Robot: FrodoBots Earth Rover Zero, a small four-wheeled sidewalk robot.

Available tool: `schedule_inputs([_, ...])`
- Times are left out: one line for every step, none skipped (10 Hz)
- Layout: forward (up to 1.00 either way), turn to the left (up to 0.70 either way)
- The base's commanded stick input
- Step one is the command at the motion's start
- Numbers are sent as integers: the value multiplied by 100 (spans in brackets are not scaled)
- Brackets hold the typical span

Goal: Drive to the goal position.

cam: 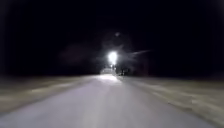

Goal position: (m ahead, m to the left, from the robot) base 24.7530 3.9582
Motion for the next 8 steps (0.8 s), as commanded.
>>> schedule_inputs([85,0])
schedule_inputs([85,0])
schedule_inputs([85,0])
schedule_inputs([85,0])
schedule_inputs([85,0])
schedule_inputs([85,0])
schedule_inputs([85,0])
schedule_inputs([85,0])
